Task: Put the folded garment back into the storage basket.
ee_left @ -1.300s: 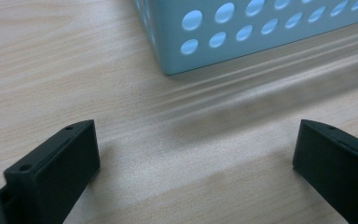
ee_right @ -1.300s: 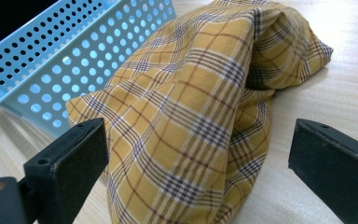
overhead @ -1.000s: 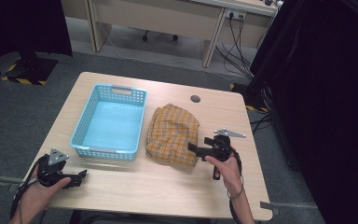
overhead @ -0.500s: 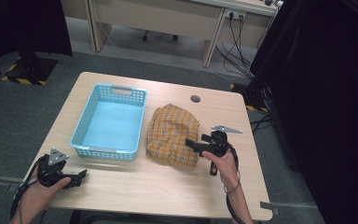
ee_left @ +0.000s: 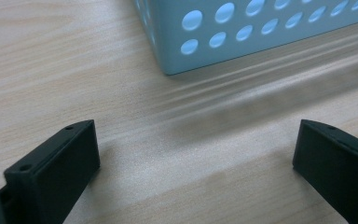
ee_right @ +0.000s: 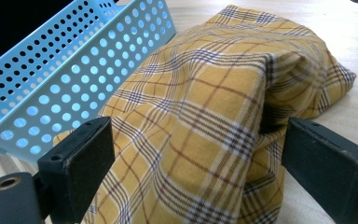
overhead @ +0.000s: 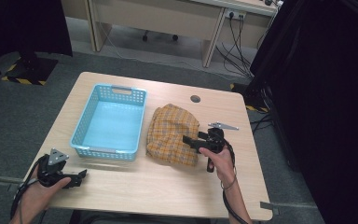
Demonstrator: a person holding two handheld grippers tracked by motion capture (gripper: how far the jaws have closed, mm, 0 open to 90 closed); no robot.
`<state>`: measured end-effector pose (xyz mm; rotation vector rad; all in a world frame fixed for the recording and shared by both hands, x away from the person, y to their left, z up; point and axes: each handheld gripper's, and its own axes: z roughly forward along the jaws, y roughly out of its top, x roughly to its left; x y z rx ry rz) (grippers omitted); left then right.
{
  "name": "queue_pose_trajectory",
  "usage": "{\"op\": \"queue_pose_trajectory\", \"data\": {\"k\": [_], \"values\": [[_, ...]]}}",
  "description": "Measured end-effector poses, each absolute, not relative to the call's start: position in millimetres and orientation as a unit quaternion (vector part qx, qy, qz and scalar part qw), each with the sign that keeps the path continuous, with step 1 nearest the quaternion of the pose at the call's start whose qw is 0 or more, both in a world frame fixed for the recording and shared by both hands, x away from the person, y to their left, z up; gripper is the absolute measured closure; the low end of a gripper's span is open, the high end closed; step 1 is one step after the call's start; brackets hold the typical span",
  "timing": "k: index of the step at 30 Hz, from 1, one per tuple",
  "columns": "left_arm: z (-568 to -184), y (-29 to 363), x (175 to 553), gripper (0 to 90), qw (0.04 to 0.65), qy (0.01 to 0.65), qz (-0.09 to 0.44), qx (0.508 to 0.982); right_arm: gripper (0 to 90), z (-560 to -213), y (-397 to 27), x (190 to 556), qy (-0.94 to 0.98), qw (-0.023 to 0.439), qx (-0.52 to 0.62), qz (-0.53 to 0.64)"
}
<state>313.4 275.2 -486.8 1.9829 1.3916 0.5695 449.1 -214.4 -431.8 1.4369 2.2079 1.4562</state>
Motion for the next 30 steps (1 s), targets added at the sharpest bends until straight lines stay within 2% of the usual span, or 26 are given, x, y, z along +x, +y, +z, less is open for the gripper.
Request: {"op": "queue_pose_trajectory", "data": {"k": [30], "values": [[-487, 275, 313, 0.0, 0.321, 0.530, 0.217, 0.755, 15.4, -436, -199, 469, 0.737, 0.054, 0.473, 0.481]]}}
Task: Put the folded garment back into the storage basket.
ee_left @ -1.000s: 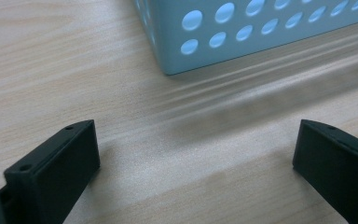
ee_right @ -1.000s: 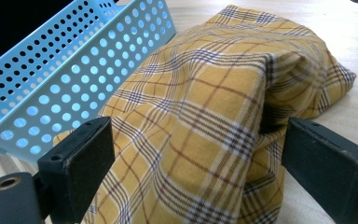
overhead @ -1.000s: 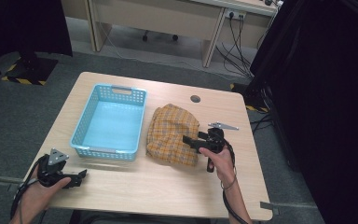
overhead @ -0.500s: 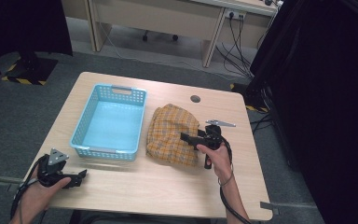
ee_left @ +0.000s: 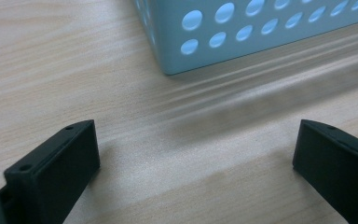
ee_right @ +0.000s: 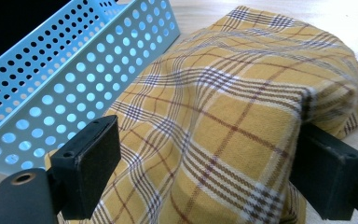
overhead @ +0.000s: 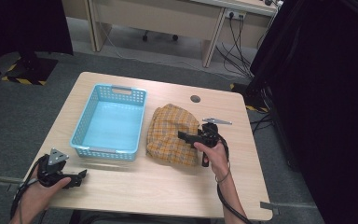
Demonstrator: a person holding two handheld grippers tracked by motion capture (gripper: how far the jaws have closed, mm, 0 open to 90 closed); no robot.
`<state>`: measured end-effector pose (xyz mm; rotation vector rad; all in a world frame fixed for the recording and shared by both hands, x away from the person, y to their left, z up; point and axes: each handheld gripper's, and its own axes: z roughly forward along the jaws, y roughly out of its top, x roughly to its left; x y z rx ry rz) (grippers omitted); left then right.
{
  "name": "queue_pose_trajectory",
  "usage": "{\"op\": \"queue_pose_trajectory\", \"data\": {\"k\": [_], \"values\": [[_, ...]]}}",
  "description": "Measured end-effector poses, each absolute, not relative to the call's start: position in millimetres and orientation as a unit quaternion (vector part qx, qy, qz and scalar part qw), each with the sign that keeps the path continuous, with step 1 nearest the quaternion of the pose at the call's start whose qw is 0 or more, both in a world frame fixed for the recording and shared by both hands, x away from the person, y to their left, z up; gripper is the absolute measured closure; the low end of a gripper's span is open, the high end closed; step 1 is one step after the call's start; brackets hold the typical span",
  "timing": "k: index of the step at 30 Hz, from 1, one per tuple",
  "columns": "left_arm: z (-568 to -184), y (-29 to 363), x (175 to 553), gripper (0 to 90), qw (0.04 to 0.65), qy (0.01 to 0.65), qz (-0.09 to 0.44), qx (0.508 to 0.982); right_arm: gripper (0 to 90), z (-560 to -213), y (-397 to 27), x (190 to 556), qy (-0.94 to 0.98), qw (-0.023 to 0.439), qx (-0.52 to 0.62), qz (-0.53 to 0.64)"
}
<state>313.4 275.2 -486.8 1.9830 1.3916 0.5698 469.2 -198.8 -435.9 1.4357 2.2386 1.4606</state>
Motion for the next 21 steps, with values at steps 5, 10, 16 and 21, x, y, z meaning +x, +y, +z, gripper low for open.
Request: {"op": "queue_pose_trajectory", "data": {"k": [5, 10, 16, 21], "values": [[-486.8, 275.2, 313.3, 0.0, 0.321, 0.530, 0.217, 0.755, 16.0, -437.5, -196.7, 471.1, 0.739, 0.052, 0.470, 0.479], [-486.8, 275.2, 313.4, 0.0, 0.321, 0.530, 0.217, 0.755, 17.1, -438.3, -195.2, 473.7, 0.740, 0.052, 0.471, 0.477], [-486.9, 275.2, 313.4, 0.0, 0.321, 0.530, 0.217, 0.755, 19.4, -441.1, -192.0, 476.8, 0.742, 0.045, 0.471, 0.475], [-486.8, 275.2, 313.3, 0.0, 0.321, 0.530, 0.217, 0.755, 21.1, -442.1, -190.2, 478.5, 0.742, 0.042, 0.470, 0.475]]}}
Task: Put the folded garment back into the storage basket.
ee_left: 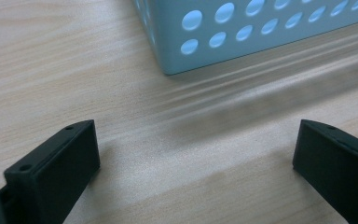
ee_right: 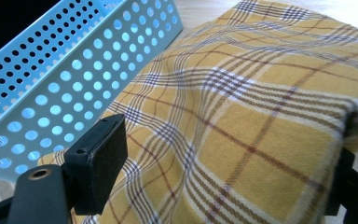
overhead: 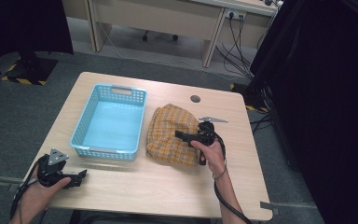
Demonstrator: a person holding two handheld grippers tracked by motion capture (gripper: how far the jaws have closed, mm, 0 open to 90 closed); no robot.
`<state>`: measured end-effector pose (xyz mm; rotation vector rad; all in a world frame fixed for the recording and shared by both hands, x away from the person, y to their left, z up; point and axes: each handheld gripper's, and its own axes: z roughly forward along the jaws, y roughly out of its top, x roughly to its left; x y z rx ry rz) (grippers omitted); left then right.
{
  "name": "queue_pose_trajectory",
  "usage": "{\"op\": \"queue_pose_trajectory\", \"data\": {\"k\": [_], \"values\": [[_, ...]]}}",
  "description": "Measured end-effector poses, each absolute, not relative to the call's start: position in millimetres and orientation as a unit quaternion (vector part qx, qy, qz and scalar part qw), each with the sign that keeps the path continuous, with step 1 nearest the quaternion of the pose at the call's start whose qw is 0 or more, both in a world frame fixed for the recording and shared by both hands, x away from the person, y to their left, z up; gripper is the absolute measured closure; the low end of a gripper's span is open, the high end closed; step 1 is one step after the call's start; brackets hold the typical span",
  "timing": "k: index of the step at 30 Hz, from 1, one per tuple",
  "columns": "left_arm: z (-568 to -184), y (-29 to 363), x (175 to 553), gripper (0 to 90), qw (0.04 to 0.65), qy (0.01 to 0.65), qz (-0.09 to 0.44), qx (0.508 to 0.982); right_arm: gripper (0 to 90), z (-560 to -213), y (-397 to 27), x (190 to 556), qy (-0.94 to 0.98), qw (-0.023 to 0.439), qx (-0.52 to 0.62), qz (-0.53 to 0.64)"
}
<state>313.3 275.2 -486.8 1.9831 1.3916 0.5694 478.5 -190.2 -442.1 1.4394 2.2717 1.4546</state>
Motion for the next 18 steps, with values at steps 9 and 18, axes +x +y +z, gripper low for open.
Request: {"op": "queue_pose_trajectory", "data": {"k": [9, 18], "values": [[-486.9, 275.2, 313.4, 0.0, 0.321, 0.530, 0.217, 0.755, 27.4, -445.3, -186.9, 482.0, 0.747, 0.045, 0.468, 0.470], [-486.9, 275.2, 313.4, 0.0, 0.321, 0.530, 0.217, 0.755, 43.8, -449.6, -185.1, 484.2, 0.747, 0.035, 0.472, 0.467]]}}
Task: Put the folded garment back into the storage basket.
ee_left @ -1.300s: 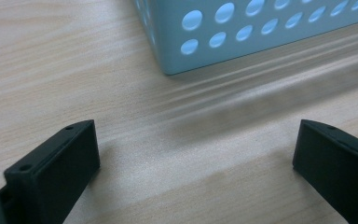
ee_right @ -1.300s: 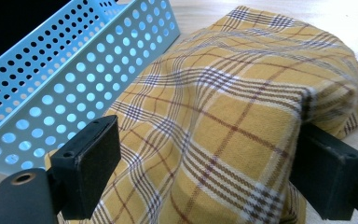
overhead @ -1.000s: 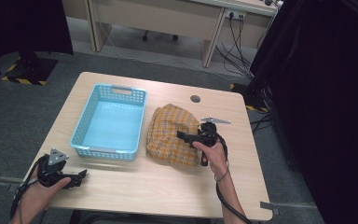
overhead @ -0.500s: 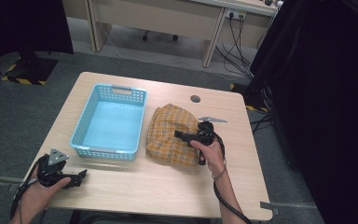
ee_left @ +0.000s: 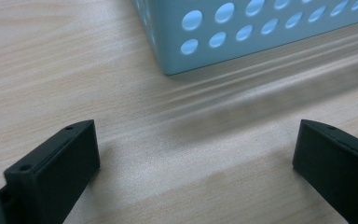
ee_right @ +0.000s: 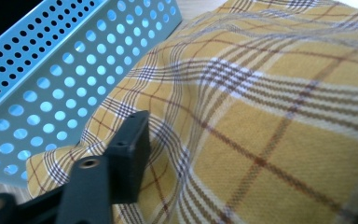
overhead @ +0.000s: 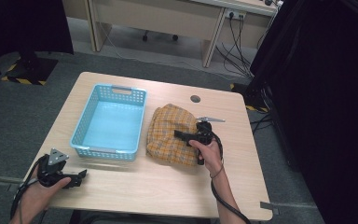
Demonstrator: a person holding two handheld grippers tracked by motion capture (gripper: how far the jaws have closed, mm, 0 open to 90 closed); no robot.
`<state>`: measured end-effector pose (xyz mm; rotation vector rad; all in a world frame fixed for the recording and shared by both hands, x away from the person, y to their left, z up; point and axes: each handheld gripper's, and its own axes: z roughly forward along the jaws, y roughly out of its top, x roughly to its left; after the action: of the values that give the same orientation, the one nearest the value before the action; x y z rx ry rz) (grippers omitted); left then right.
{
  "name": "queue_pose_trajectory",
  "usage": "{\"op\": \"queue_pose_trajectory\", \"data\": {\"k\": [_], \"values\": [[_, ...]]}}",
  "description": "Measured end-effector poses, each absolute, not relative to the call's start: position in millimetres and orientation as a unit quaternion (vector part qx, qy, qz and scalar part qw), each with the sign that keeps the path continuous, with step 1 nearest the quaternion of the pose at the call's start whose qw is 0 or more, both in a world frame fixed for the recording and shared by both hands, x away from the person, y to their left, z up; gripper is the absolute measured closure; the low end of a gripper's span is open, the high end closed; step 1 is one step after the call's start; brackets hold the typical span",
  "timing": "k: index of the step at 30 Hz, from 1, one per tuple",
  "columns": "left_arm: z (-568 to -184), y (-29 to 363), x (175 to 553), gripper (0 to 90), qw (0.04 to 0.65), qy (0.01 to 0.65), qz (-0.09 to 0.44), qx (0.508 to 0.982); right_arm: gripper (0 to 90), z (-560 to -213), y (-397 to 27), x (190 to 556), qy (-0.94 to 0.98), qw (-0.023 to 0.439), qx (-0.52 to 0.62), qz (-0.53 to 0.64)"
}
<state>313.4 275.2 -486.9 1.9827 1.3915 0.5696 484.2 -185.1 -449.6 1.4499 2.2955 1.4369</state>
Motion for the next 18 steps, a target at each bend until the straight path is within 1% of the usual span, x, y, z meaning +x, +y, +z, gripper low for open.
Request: {"op": "queue_pose_trajectory", "data": {"k": [4, 8, 12, 18], "values": [[-487, 275, 313, 0.0, 0.321, 0.530, 0.217, 0.755, 56.3, -449, -187, 483, 0.745, 0.038, 0.467, 0.475], [-487, 275, 313, 0.0, 0.321, 0.530, 0.217, 0.755, 64.1, -447, -189, 481, 0.738, 0.042, 0.468, 0.484], [-487, 275, 313, 0.0, 0.321, 0.530, 0.217, 0.755, 68.2, -445, -189, 479, 0.736, 0.048, 0.466, 0.488], [-487, 275, 313, 0.0, 0.321, 0.530, 0.217, 0.755, 70.7, -436, -188, 475, 0.733, 0.058, 0.460, 0.498]]}}
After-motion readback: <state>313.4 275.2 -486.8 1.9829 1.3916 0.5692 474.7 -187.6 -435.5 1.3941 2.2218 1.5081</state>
